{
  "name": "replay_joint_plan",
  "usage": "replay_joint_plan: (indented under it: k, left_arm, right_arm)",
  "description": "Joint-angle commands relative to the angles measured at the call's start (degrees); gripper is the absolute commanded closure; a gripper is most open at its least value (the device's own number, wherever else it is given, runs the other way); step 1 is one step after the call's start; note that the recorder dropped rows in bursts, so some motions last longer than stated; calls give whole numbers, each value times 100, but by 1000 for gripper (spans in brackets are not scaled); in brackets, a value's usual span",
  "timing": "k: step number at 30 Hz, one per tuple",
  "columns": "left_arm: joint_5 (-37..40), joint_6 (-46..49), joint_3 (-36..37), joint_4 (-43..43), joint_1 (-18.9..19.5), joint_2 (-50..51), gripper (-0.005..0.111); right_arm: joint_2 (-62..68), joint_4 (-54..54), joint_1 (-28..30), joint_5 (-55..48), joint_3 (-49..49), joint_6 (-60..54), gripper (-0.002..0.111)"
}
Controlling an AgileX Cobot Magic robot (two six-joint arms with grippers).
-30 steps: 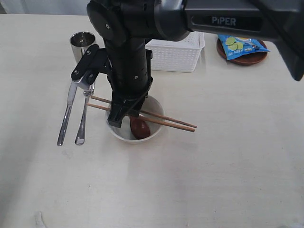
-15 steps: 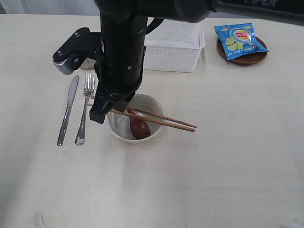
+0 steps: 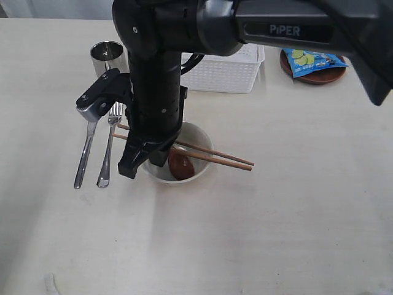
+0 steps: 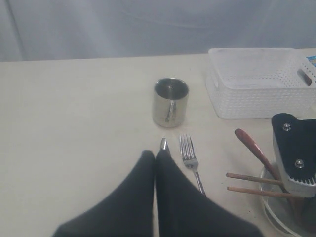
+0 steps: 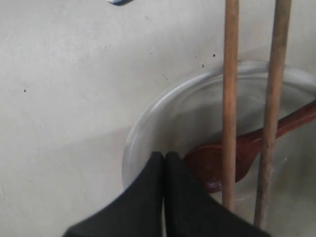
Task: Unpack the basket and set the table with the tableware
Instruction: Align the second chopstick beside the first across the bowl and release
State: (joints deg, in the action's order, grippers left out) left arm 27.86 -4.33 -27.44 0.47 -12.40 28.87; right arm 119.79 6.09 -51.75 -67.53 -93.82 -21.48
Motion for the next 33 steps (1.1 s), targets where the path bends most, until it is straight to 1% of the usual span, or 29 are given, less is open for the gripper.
replay_joint_plan:
  k: [1, 11, 17, 27, 33]
  left_arm:
    - [-42, -44, 32, -47, -16, -20, 107]
    - [-54, -44, 32, -47, -16, -20, 107]
    - [-43, -44, 32, -47, -16, -20, 107]
    - [-43, -44, 32, -47, -16, -20, 107]
    - [-43, -44, 32, -47, -16, -20, 107]
  right_arm:
    - [-9, -226, 23, 166, -5, -78, 109]
    - [127, -384, 36, 300, -5, -14, 109]
    - [127, -832, 36, 414, -5, 305, 109]
    - [92, -785, 36, 374, -5, 310, 109]
    - [-372, -732, 36, 280, -5, 310, 109]
